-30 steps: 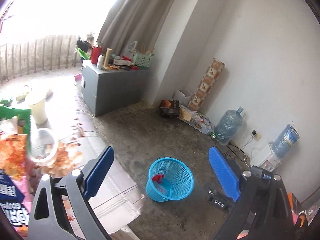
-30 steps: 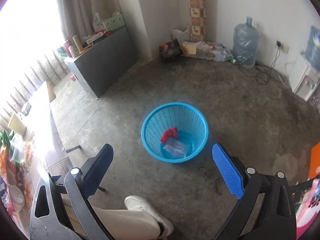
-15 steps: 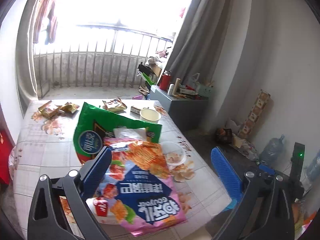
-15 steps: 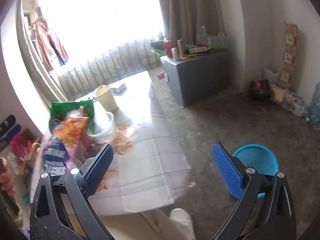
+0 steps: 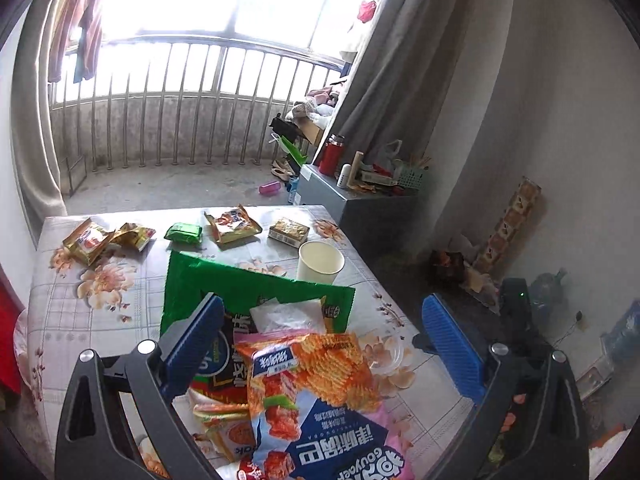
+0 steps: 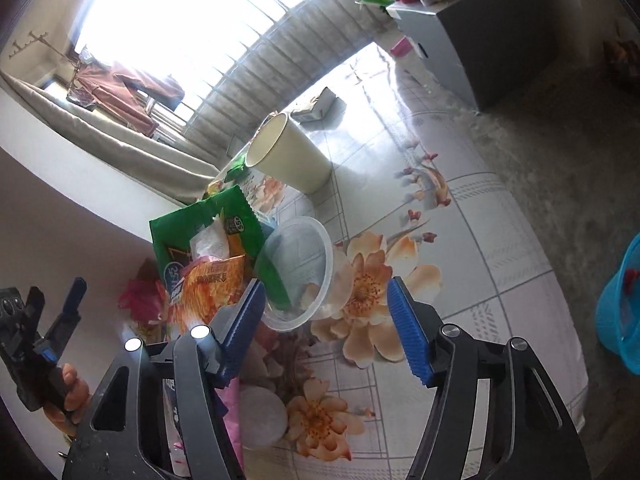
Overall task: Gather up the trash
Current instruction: 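Move both tools back toward the table, then grasp the paper cup with the left gripper while the right gripper grasps the clear bowl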
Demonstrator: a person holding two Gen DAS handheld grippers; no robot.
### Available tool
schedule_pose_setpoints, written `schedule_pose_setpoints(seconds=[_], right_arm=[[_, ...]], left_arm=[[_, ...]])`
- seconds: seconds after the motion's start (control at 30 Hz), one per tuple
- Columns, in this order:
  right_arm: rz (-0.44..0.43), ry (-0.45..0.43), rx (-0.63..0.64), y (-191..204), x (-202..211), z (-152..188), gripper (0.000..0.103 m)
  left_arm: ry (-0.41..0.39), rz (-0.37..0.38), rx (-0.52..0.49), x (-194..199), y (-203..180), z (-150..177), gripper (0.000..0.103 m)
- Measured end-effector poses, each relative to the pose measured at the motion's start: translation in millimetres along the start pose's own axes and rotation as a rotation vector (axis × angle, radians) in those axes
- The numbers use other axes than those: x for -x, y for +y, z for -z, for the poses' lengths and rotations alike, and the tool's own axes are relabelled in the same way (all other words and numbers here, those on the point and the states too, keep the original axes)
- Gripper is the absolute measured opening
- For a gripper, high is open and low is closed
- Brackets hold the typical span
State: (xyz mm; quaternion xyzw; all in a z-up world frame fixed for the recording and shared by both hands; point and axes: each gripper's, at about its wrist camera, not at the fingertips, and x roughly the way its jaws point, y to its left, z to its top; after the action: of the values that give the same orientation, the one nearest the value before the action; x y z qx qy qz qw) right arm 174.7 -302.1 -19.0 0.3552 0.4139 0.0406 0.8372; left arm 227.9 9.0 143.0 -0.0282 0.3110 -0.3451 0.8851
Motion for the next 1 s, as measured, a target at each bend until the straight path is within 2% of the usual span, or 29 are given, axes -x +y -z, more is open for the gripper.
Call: schedule_pose_setpoints(seconds=[0.1,0.2,0.23,0.3,0.37,0.43,0.5,0.73,1.0], right_arm=[[-0.010,0.026,-0.018,0.5,-11.3,-7.0,0.052],[-0.008,0.049,-0.028,0.8,-19.1,-10.8,0.045],[-0.006,0.056,-0.028,-0.1,-20.5,-12.0,0.044],[-0.010,0.072,-0.024,1.1,-24.7,-11.7,0.038],[-0.006,0.082,-0.017,0.1,-27.8,-11.5,0.034],[0.002,0.088,-0.011,-0.8,-30.3,-12.8,0.031],[0.005,0.096,-0.009,-2.2,-31.2,-12.6,0.027],[0.013,0.114,-0.004,-4.2,-37.0,-16.3,0.017],[0.019,0.118,-0.008,-6.2,-45.9,-18.1,0.006]], left_arm=[[0.089,0.019,0.003,-46.8,1.8,-37.5,0.097],[0.206,-0.007,-0.009,-108.5,4.8,-63.9,0.096],[0.254,-0.023,-0.010,-130.3,5.6,-69.8,0.090],[0.349,-0.048,-0.007,-171.8,9.8,-76.4,0.087],[0.428,-0.102,0.009,-206.6,13.8,-78.9,0.077],[0.497,-0.161,0.032,-234.7,20.1,-77.1,0.071],[0.553,-0.189,0.067,-256.4,26.8,-73.6,0.063],[0.620,-0.226,0.112,-290.6,33.8,-62.4,0.049],[0.642,-0.227,0.145,-299.9,38.5,-56.2,0.016]])
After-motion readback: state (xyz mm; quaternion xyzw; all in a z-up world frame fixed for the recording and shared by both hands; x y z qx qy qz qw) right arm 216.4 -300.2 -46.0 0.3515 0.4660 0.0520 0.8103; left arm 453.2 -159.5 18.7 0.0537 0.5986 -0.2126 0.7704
